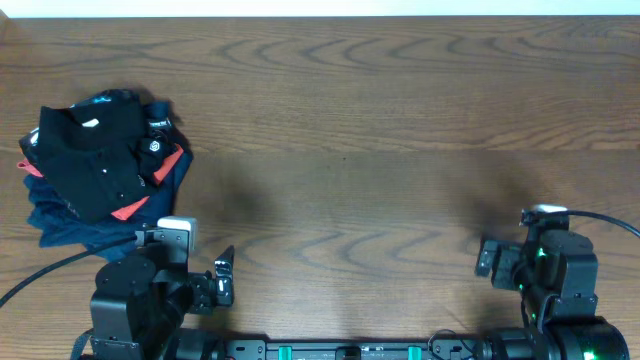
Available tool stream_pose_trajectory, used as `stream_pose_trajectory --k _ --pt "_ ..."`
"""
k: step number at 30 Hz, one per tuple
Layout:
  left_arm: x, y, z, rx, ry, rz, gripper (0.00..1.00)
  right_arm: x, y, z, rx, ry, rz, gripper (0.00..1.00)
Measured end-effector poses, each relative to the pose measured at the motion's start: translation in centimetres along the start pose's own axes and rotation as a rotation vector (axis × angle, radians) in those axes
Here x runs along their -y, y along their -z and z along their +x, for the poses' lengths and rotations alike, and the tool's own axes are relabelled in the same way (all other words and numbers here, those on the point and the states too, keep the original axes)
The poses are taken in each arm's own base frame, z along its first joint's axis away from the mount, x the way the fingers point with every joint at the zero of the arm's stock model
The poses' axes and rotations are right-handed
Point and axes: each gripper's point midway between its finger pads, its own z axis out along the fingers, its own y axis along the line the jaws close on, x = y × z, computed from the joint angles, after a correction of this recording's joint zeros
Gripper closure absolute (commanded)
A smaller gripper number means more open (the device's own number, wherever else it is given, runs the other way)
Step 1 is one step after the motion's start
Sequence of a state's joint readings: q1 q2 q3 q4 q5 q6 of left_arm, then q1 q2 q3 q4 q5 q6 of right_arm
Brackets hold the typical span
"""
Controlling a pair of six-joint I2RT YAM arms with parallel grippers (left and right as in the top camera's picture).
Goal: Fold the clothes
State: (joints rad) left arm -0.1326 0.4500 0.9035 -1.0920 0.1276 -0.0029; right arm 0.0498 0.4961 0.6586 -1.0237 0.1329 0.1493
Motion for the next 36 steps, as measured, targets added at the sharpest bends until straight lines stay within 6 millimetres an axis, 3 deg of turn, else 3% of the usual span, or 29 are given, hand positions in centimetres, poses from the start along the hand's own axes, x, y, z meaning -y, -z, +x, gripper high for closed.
stream_pose_trajectory --k 6,15,24,30,36 --pt "0.0 0.0 0.2 -0.008 0.001 -0.001 0.02 0.3 0.1 1.9 -0.077 0.01 0.011 0.01" --pt "0.0 0.0 0.2 -0.008 0.001 -0.001 0.02 0.2 0.5 1.2 -0.026 0.003 -0.001 0.01" --pt "0.0 0.0 0.2 -0.009 0.001 -0.001 0.02 -1.7 2.0 -5.8 0.46 0.023 -0.111 0.01" --pt "0.0 0.0 0.2 -0.009 0.001 -0.001 0.02 -3.2 1.4 -6.9 0.728 0.047 -0.198 0.01" --pt "0.0 0.0 0.2 -0.009 0.001 -0.001 0.02 -4.0 -1.2 -6.8 0.864 0.058 -0.231 0.01"
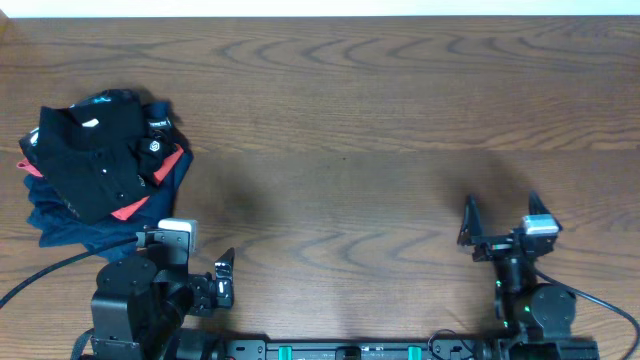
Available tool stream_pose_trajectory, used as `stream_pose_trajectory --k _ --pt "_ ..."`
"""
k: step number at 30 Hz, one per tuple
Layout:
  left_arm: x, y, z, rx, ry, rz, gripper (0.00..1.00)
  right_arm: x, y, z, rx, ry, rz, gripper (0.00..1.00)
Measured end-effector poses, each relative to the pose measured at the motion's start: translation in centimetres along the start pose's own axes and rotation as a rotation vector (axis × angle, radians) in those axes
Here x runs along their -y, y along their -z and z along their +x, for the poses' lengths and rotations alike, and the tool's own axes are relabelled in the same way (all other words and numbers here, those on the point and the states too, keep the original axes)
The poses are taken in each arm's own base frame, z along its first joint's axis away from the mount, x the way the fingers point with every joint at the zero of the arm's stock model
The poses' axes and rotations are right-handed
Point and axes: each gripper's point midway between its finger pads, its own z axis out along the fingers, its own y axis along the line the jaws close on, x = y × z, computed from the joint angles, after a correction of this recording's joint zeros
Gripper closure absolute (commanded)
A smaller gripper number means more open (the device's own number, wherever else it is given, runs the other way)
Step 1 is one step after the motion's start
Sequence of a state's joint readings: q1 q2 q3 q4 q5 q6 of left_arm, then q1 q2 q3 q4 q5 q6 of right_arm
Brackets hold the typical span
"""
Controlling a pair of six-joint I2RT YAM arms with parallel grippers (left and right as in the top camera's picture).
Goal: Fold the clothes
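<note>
A crumpled pile of clothes (100,165) lies at the table's left: a black buttoned shirt on top, with red and dark blue garments under it. My left gripper (223,280) sits low at the front left, just below and to the right of the pile. Its fingers look closed together and hold nothing. My right gripper (500,215) is raised at the front right, far from the clothes. Its two fingers (467,220) are spread wide apart and it is empty.
The wooden table (350,120) stretches from the pile to the right edge. Both arm bases (130,310) stand along the front edge, with a cable trailing off at the lower left.
My right arm has lifted from its tucked pose at the front right, and its gripper now stands open, a little further left and forward. The left arm and the clothes have not moved.
</note>
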State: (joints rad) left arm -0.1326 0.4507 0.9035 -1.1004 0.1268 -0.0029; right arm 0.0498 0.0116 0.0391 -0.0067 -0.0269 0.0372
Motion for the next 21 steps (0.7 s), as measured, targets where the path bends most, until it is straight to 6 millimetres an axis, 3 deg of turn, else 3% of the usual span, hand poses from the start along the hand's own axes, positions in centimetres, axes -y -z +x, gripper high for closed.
stream_pose_trajectory --k 3,21 --pt "0.0 0.0 0.0 0.0 0.0 0.0 0.02 0.1 -0.1 3.0 -0.089 0.026 0.001 0.01" --pt "0.0 0.0 0.0 0.0 0.0 0.0 0.02 -0.1 -0.1 3.1 -0.095 0.098 -0.012 0.01"
